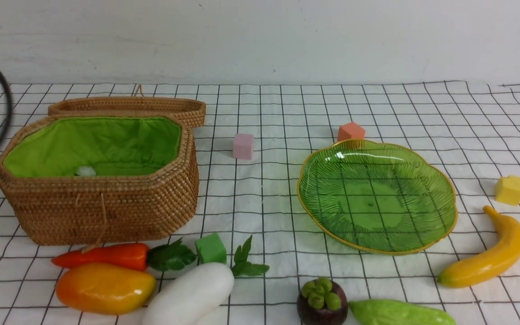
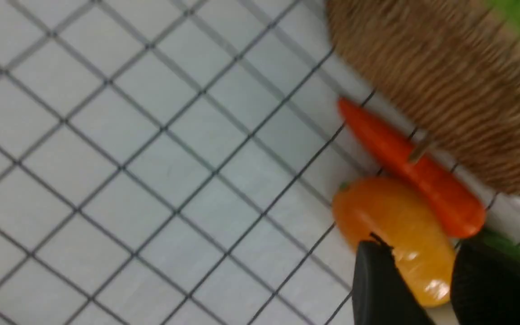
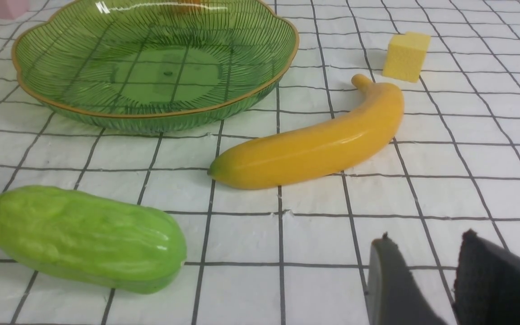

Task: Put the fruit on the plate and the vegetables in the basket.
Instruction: Grab the mango with your left arm and place it on the right plate

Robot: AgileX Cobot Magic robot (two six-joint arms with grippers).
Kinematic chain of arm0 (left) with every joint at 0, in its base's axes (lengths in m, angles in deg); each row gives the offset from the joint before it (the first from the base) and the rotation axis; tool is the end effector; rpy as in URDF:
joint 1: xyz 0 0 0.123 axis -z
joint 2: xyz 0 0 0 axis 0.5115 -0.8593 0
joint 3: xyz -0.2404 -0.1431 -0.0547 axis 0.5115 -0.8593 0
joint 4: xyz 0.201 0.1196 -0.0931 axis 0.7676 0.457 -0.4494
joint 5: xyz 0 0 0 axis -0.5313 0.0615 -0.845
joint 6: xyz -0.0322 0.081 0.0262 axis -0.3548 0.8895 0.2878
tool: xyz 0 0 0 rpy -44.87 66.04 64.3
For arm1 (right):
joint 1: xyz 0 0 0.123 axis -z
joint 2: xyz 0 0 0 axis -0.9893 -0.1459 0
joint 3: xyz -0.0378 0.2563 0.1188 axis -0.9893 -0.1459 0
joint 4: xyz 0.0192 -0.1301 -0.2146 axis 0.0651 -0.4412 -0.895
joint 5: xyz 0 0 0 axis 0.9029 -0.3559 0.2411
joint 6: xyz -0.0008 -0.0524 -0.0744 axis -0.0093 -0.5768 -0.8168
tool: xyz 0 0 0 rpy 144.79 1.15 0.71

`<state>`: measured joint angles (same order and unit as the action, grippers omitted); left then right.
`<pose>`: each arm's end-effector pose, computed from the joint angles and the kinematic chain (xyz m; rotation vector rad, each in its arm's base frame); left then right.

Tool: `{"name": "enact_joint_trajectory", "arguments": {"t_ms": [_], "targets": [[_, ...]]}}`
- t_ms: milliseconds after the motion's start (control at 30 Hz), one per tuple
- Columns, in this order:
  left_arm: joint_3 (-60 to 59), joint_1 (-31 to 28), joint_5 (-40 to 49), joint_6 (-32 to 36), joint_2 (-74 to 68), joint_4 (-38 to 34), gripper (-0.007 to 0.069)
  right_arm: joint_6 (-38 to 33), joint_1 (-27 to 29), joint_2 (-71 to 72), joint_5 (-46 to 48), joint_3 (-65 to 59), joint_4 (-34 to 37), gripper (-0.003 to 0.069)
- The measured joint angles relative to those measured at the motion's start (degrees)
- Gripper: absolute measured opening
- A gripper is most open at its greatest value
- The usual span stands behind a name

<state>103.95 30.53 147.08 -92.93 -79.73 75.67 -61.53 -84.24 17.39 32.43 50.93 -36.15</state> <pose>0.1934 0.0069 0.3211 -1.0503 2.4035 -0.1932 0.0520 0.0003 0.1742 -0.0502 1.8780 -0.0068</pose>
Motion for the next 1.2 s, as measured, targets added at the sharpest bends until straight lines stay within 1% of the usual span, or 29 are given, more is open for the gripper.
{"name": "enact_joint_trajectory", "arguments": {"t_ms": [33,100,133,233,300,400,467,500,533,567,600,667,800,900,933,967,1000,1200], "targets": [[-0.3,0.0,0.0,0.1,-1.0,-0.4,0.0239,0.0,0.0,0.0,0.0,0.0,0.0,0.0242],[-1.0,0.0,0.0,1.0,-7.0,-4.6,0.0241,0.0,0.0,0.0,0.0,0.0,0.0,0.0242],[-1.0,0.0,-0.1,1.0,-7.5,-5.3,0.0241,0.0,0.0,0.0,0.0,0.0,0.0,0.0242],[-1.0,0.0,-3.4,1.6,-14.7,-9.5,0.0277,0.0,0.0,0.0,0.0,0.0,0.0,0.0242],[-1.0,0.0,-5.8,1.9,-18.8,-12.3,0.0327,0.0,0.0,0.0,0.0,0.0,0.0,0.0242],[-0.9,0.0,-7.6,2.9,-24.4,-15.2,0.0421,0.0,0.0,0.0,0.0,0.0,0.0,0.0242],[-0.9,0.0,-9.2,3.2,-27.1,-16.7,0.0505,0.0,0.0,0.0,0.0,0.0,0.0,0.0242],[-0.9,0.0,-9.4,3.3,-27.4,-17.0,0.0514,0.0,0.0,0.0,0.0,0.0,0.0,0.0242],[-0.9,0.0,-11.1,3.8,-29.2,-18.0,0.0573,0.0,0.0,0.0,0.0,0.0,0.0,0.0242],[-0.8,0.0,-12.7,4.4,-30.0,-19.0,0.0611,0.0,0.0,0.0,0.0,0.0,0.0,0.0242],[-0.8,0.0,-13.8,5.0,-30.6,-19.6,0.0638,0.0,0.0,0.0,0.0,0.0,0.0,0.0242],[-0.8,0.0,-15.5,6.6,-32.0,-20.9,0.0664,0.0,0.0,0.0,0.0,0.0,0.0,0.0242],[-0.8,0.0,-16.6,7.7,-34.0,-22.1,0.0658,0.0,0.0,0.0,0.0,0.0,0.0,0.0242],[-0.8,0.0,-16.6,7.9,-34.9,-22.3,0.0613,0.0,0.0,0.0,0.0,0.0,0.0,0.0242],[-0.8,0.0,-16.6,7.9,-34.9,-22.3,0.0610,0.0,0.0,0.0,0.0,0.0,0.0,0.0242],[-0.8,0.0,-16.5,7.9,-34.9,-22.3,0.0581,0.0,0.0,0.0,0.0,0.0,0.0,0.0242],[-0.8,0.0,-16.4,7.9,-34.9,-22.3,0.0573,0.0,0.0,0.0,0.0,0.0,0.0,0.0242],[-0.8,0.0,-14.4,8.9,-33.6,-23.1,0.0574,0.0,0.0,0.0,0.0,0.0,0.0,0.0242]]}}
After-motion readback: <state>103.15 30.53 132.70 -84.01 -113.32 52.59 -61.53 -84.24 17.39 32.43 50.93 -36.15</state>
